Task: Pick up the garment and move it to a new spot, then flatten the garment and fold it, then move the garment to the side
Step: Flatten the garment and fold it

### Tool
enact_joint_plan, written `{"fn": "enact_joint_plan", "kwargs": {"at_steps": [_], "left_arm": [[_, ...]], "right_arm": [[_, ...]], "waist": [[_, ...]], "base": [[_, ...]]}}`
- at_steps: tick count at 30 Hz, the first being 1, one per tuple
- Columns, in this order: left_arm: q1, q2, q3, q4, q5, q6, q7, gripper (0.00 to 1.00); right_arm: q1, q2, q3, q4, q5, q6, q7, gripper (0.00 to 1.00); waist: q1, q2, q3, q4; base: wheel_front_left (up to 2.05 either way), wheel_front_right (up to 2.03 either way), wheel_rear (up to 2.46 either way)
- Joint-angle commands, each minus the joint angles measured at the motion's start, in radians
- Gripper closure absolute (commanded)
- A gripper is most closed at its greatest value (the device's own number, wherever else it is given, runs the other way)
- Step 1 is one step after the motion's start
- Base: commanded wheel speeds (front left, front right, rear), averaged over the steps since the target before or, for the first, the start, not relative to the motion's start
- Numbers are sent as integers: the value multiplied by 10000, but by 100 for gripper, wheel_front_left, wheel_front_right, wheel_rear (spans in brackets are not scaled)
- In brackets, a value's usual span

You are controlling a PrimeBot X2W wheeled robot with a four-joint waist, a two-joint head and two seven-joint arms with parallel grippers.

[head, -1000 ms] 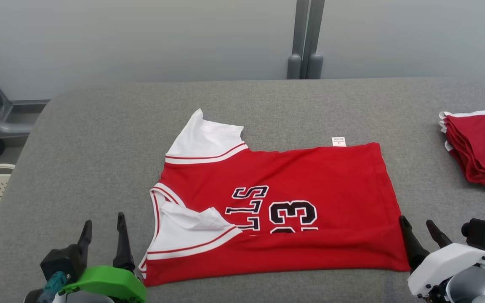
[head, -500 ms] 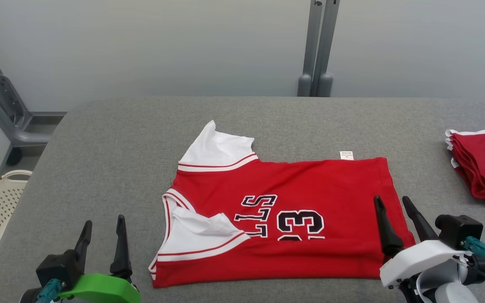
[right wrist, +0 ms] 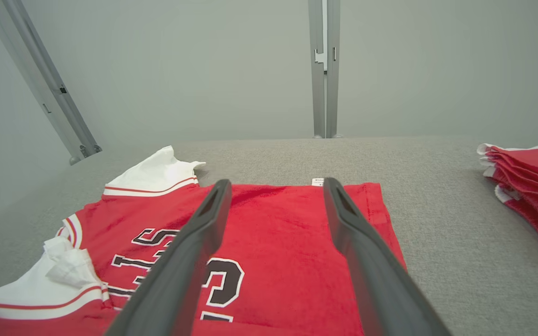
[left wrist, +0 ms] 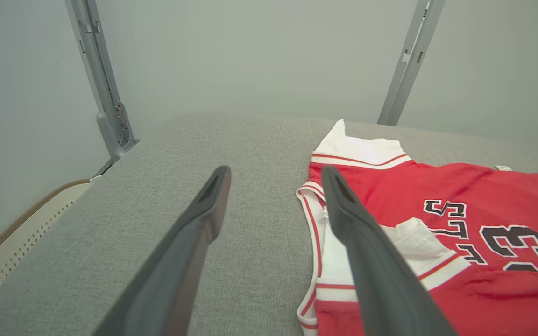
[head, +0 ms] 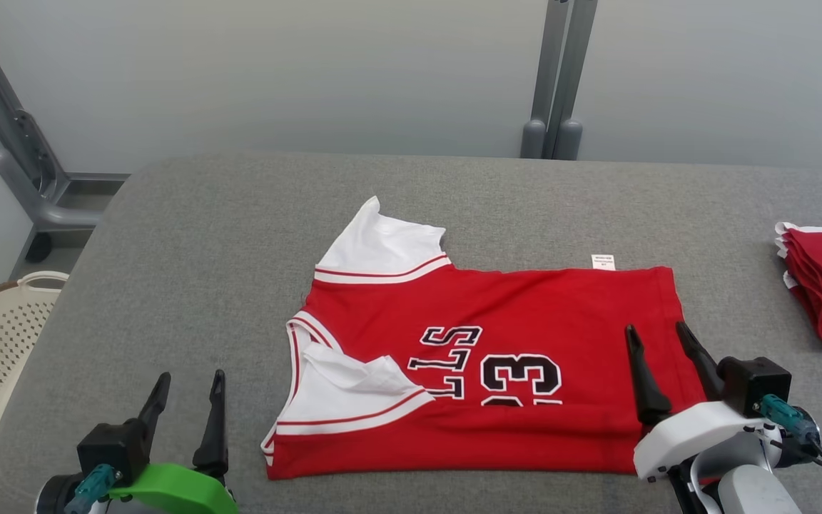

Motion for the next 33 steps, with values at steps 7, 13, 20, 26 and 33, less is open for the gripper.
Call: {"fn": "enact_joint_plan", "kwargs": {"at_steps": [7, 13, 20, 26, 33], "left_arm": [[-43, -87, 109, 422, -77, -349, -65, 0], [72, -254, 269, 498, -53, -366, -64, 0], [58, -291, 259, 654, 12, -348, -67, 0], [-208, -285, 218, 711, 101, -367, -53, 0], [-1754, -47, -230, 1124, 544, -797, 447, 0]], "right_arm": [[-91, -20, -203, 477, -660, -2, -215, 0], [-152, -20, -202, 618, -536, -2, -239, 0], [-220, -20, -124, 651, -561, -2, -204, 0], [-386, -20, -130, 638, -563, -2, -88, 0], [-1197, -18, -131, 409, -947, -2, 925, 0]], "waist": [[0, 0, 60, -48], [0, 0, 95, -79], [0, 0, 169, -189], [0, 0, 305, -269], [0, 0, 1028, -407]], "base": [[0, 0, 0], [0, 0, 0], [0, 0, 0], [0, 0, 0], [0, 0, 0]]}}
